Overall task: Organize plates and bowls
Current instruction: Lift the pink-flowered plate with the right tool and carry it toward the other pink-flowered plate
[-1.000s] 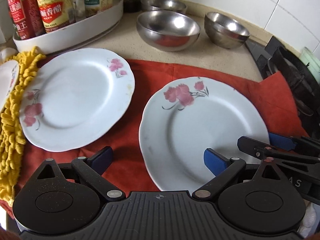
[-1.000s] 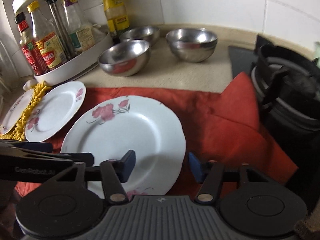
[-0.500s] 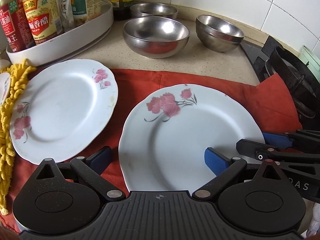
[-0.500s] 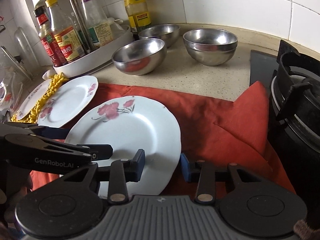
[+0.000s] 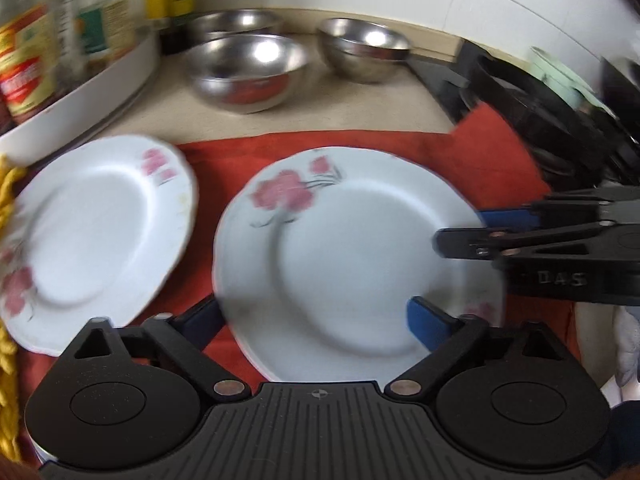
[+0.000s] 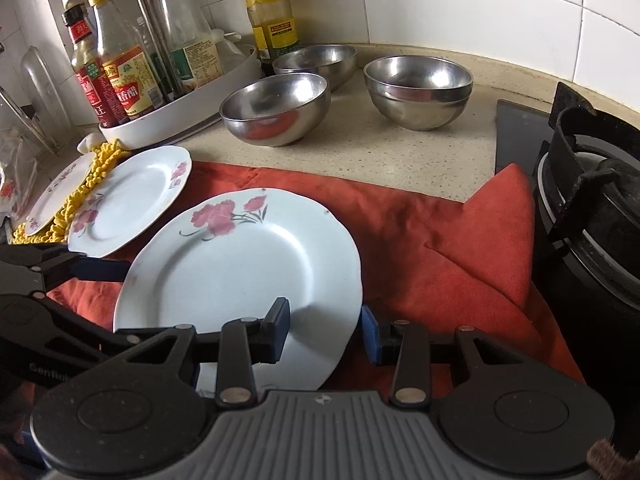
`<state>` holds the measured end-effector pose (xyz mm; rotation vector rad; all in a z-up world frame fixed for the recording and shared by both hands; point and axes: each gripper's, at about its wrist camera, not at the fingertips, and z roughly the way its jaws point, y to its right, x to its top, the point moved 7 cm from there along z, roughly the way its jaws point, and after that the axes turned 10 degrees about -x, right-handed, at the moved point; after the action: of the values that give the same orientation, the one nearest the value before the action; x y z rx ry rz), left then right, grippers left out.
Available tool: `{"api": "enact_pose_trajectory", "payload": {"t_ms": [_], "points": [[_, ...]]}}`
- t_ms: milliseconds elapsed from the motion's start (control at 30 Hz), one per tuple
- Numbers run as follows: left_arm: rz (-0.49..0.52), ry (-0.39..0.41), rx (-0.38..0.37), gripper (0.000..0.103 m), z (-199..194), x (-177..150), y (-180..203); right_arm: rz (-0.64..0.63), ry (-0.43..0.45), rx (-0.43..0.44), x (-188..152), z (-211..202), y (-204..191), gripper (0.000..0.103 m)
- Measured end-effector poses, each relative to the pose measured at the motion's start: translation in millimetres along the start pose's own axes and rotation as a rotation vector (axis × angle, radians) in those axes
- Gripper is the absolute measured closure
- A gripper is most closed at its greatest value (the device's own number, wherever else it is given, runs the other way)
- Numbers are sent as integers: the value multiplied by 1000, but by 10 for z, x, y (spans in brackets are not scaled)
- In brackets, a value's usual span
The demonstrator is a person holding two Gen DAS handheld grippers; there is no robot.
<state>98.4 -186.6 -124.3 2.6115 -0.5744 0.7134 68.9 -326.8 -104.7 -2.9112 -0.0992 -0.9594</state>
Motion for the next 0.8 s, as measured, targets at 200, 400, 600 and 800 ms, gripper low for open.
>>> {"api": "enact_pose_trajectory", "payload": {"t_ms": [200, 400, 600, 800], "points": [[20, 15, -9, 6, 49, 86, -20, 27, -13, -5, -9, -11, 32, 70], [88, 32, -58, 10, -19, 54, 209, 25, 12, -72, -45, -236, 177, 71], [-19, 38, -15, 15, -55, 26, -36, 5, -14, -128, -16, -135, 226, 70], [-166, 50, 62, 13, -374, -59, -394, -85, 33, -154, 150, -163, 155, 70]]}}
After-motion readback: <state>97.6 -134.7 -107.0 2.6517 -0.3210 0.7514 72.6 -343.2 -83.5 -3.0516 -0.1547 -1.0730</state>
